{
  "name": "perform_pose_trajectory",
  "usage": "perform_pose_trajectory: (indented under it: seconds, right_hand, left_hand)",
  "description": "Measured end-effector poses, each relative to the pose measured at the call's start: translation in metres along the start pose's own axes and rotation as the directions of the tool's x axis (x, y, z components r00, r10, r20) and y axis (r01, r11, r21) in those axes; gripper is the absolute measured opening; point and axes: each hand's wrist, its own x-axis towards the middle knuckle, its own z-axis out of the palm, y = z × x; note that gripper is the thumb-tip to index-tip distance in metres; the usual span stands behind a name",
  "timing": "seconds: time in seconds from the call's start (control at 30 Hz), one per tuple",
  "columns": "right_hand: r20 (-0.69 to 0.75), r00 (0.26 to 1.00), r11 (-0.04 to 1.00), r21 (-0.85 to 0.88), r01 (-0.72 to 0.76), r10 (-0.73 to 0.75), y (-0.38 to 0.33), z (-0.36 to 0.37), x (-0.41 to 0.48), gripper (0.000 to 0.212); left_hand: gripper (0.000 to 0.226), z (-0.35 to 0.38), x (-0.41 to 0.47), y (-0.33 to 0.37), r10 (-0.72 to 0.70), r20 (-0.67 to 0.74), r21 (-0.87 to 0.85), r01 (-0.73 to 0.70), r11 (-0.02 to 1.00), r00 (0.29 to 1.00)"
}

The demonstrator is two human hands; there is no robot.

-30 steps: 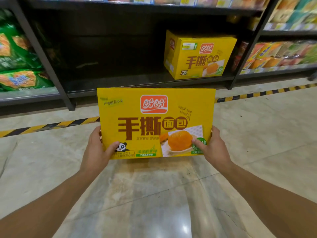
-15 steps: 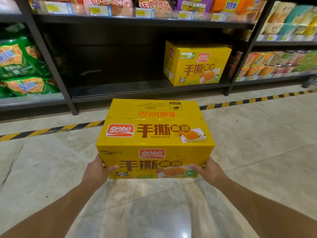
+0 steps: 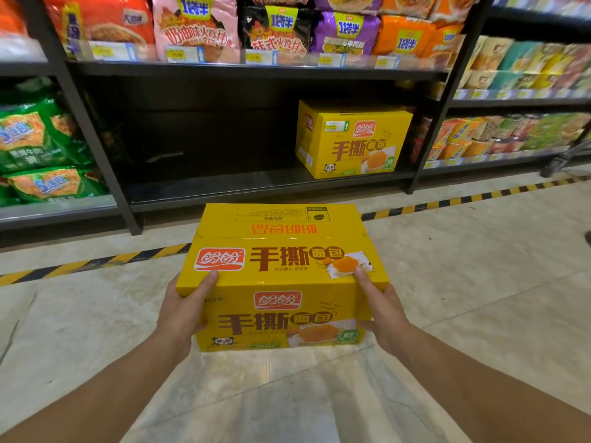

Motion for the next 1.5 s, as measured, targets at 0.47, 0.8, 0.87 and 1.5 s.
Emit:
perform_pose_trajectory:
  seconds: [0.47,0.8,0.87,1.5]
  right_hand:
    - [-0.045,0.992,0.991,0.056,0.121,-0.118,-0.049,0.055,0.024,0.039]
    - [-0.031,0.986,0.985,0.052,0.165,-0.164,-0.108,0.171,0.043,0.047]
    - [-0.028,0.985,0.984,0.046,0.17,-0.169,-0.124,0.19,0.044,0.05]
    - [0.111,0.985,0.991,0.029,0.129,-0.132,-0.233,0.244,0.212,0.039]
  left_hand:
    - [0.054,-0.011,0.037,0.053,0.066,-0.079,-0.036,-0.069,0.997,0.995]
    - [0.05,-0.067,0.093,0.138,0.146,-0.134,-0.074,-0.156,0.985,0.98]
    - [0.048,-0.076,0.102,0.157,0.15,-0.141,-0.071,-0.161,0.984,0.979]
    - [0.055,-0.003,0.203,0.272,0.204,-0.34,0.092,-0.184,0.979,0.918]
